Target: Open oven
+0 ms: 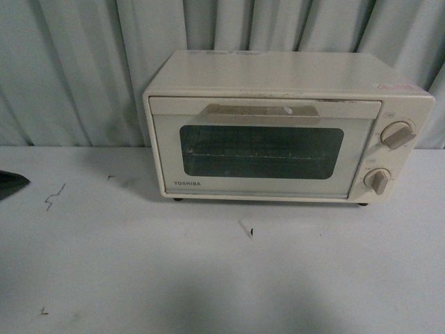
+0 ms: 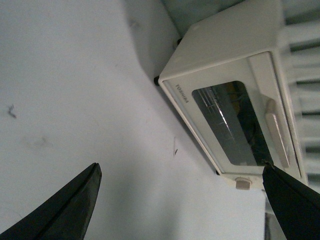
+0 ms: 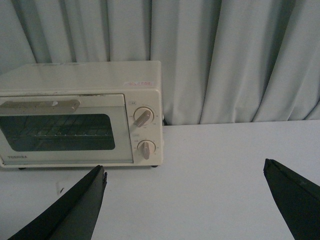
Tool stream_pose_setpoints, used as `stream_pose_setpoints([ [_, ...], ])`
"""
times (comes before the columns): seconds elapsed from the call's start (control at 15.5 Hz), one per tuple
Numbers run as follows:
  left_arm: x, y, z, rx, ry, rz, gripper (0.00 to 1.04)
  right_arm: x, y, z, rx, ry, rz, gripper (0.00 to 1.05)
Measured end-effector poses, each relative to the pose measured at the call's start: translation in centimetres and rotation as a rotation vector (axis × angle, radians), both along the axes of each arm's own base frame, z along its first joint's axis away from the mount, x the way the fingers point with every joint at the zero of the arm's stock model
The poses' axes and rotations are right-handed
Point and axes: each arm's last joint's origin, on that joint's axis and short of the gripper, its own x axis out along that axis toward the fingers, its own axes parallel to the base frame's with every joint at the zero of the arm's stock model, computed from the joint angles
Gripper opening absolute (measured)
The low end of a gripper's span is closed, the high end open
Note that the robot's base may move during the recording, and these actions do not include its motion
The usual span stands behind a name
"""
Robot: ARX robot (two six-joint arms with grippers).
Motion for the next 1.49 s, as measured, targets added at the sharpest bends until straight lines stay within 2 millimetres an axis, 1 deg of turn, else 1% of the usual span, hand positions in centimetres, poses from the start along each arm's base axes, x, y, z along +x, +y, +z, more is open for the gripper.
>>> stream_pose_setpoints([
  [0.13, 1.4, -1.1, -2.3, -0.127, 0.092, 0.074, 0.98, 0.0, 0.0, 0.0, 0.0, 0.0, 0.0, 0.98],
  [0.26, 2.6, -2.8, -4.2, -0.217, 0.127, 0.132, 0.98, 0.0, 0.0, 0.0, 0.0, 0.0, 0.0, 0.98],
  [0.39, 3.8, -5.5, -5.8, -0.278, 0.156, 0.097, 0.98, 0.0, 0.0, 0.0, 0.0, 0.0, 0.0, 0.98],
  [0.52, 4.6, -7.8, -7.4, -0.321, 0.175, 0.05, 0.98, 0.0, 0.0, 0.0, 0.0, 0.0, 0.0, 0.98],
  [0.78, 6.7, -9.5, -10.1, -0.325, 0.228, 0.049, 0.98, 0.0, 0.0, 0.0, 0.0, 0.0, 0.0, 0.98],
  [1.03, 9.0, -11.0, -10.5, -0.354, 0.207, 0.026, 0.98, 0.0, 0.0, 0.0, 0.0, 0.0, 0.0, 0.98],
  [1.23, 9.3, -11.2, -11.6, -0.344, 0.23, 0.026, 0.98, 0.0, 0.0, 0.0, 0.0, 0.0, 0.0, 0.98],
  [1.49, 10.0, -11.7, -11.8, -0.353, 0.219, 0.024, 0.98, 0.0, 0.0, 0.0, 0.0, 0.0, 0.0, 0.98],
])
